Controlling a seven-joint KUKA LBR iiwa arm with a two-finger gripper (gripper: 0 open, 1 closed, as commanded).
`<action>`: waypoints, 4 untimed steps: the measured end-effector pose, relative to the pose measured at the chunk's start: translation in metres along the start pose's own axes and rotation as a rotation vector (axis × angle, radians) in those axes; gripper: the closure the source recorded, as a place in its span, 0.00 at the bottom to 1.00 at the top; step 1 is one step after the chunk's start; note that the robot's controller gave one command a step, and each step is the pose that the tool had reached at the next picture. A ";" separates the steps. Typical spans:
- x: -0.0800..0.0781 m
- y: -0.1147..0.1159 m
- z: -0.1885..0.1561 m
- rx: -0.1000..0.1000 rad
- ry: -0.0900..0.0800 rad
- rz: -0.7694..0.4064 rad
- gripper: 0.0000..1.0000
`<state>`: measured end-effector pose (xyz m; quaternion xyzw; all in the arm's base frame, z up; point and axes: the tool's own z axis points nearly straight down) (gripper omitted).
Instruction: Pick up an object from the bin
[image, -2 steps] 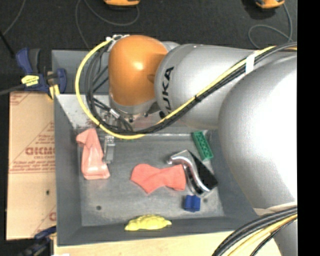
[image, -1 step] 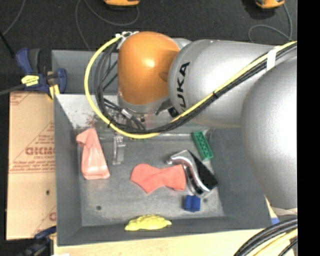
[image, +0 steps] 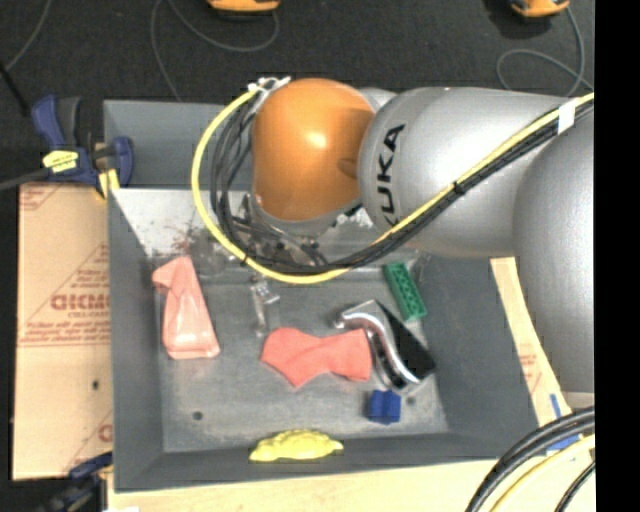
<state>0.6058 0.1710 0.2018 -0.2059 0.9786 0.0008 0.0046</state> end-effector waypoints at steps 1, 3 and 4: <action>0.020 -0.008 -0.020 -0.004 0.019 -0.129 0.00; 0.064 -0.029 0.006 -0.002 0.007 -0.125 0.00; 0.086 -0.043 0.023 -0.003 -0.004 -0.057 0.00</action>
Offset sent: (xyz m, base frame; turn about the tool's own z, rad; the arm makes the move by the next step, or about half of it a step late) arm -0.0189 -0.0747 -0.0314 -0.2194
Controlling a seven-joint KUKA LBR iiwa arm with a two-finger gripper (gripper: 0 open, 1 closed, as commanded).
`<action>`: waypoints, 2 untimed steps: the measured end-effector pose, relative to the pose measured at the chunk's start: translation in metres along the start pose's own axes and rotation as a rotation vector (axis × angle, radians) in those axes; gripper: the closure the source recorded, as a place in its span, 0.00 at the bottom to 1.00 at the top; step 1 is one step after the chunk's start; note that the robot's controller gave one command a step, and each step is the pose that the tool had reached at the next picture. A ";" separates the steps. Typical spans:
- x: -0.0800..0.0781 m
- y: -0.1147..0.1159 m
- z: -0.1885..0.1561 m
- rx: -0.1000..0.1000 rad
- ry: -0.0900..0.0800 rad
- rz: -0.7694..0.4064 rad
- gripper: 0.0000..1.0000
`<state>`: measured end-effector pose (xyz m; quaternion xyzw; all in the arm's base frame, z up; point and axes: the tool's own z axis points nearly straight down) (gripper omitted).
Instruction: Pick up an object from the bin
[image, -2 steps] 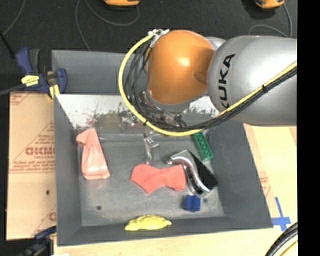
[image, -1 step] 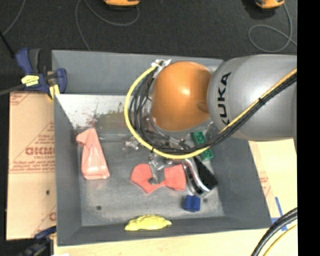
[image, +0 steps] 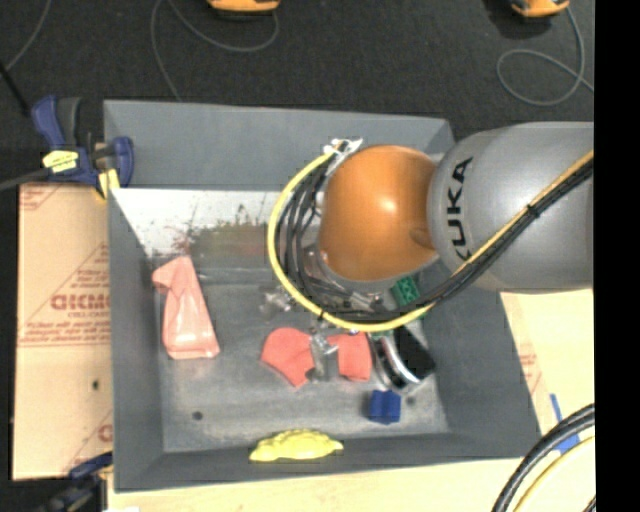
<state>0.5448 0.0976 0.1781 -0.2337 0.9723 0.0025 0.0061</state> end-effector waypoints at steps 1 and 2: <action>-0.001 -0.010 0.033 0.003 -0.004 -0.020 0.00; 0.002 -0.010 0.071 0.000 0.004 -0.034 0.00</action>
Offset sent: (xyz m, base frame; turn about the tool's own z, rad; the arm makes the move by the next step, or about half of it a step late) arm 0.0065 -0.0118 -0.0439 -0.1374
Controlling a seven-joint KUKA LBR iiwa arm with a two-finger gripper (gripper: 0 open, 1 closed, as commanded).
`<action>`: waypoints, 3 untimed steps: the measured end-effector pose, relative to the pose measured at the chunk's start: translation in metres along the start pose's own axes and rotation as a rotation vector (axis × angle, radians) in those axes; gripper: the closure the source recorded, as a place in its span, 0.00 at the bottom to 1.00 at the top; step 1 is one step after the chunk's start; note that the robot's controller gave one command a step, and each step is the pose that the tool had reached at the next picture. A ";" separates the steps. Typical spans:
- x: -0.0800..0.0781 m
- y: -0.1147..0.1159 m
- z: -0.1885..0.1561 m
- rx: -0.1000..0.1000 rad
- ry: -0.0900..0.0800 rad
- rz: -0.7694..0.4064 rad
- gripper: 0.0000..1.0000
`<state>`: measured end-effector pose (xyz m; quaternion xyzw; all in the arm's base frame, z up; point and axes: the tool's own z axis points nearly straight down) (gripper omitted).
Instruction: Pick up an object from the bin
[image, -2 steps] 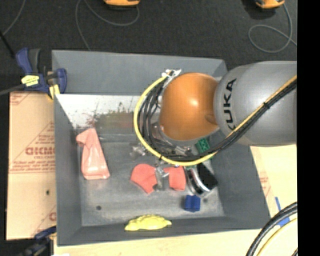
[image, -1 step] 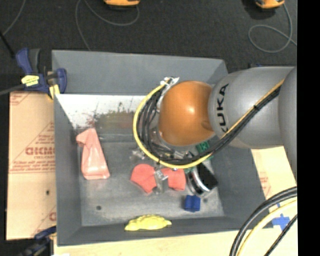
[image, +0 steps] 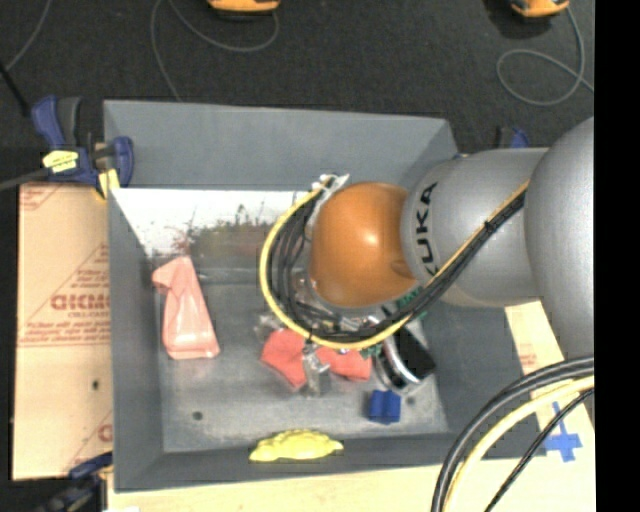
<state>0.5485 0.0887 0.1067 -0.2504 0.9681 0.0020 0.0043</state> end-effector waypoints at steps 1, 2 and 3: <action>-0.003 -0.005 0.002 0.003 -0.002 -0.021 0.00; -0.016 -0.029 -0.012 0.003 -0.004 -0.140 0.00; -0.023 -0.034 -0.013 0.003 -0.007 -0.107 0.00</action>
Offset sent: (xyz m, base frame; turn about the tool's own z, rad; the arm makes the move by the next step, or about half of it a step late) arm 0.0406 -0.0278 0.0185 -0.1884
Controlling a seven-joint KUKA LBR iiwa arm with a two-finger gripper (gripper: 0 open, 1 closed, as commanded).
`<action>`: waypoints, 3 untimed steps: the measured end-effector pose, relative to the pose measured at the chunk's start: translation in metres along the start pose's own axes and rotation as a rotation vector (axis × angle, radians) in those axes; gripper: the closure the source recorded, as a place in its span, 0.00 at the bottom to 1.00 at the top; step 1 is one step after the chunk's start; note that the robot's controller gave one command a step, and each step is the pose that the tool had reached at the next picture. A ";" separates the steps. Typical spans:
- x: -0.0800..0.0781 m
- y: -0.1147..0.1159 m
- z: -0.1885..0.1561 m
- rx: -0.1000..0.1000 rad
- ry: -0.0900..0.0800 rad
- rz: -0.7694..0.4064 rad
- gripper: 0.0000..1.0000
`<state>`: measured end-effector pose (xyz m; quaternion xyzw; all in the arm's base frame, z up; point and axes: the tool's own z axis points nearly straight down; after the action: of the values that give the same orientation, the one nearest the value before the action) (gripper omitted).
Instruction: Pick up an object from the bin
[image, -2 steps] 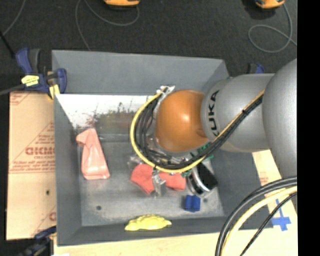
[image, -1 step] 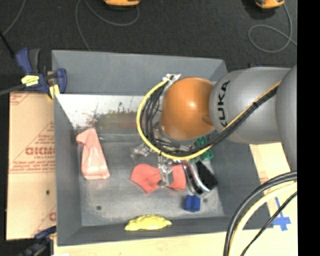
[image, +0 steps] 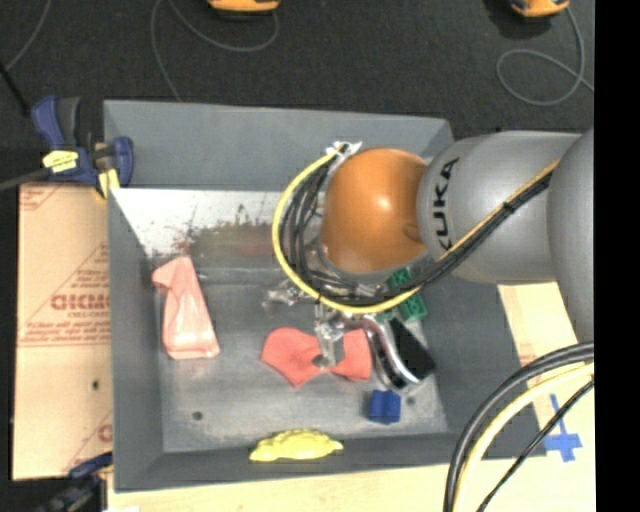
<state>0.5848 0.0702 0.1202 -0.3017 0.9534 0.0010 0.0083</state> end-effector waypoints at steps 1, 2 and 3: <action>0.012 0.004 0.006 -0.002 0.001 0.249 0.00; 0.019 0.007 0.011 0.001 0.002 0.166 0.00; 0.022 0.008 0.017 0.000 0.001 -0.085 0.00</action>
Offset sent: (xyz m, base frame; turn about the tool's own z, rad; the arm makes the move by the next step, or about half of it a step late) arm -0.0319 -0.0069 -0.0194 -0.2142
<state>0.5630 0.0641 0.1031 -0.3419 0.9397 0.0006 0.0079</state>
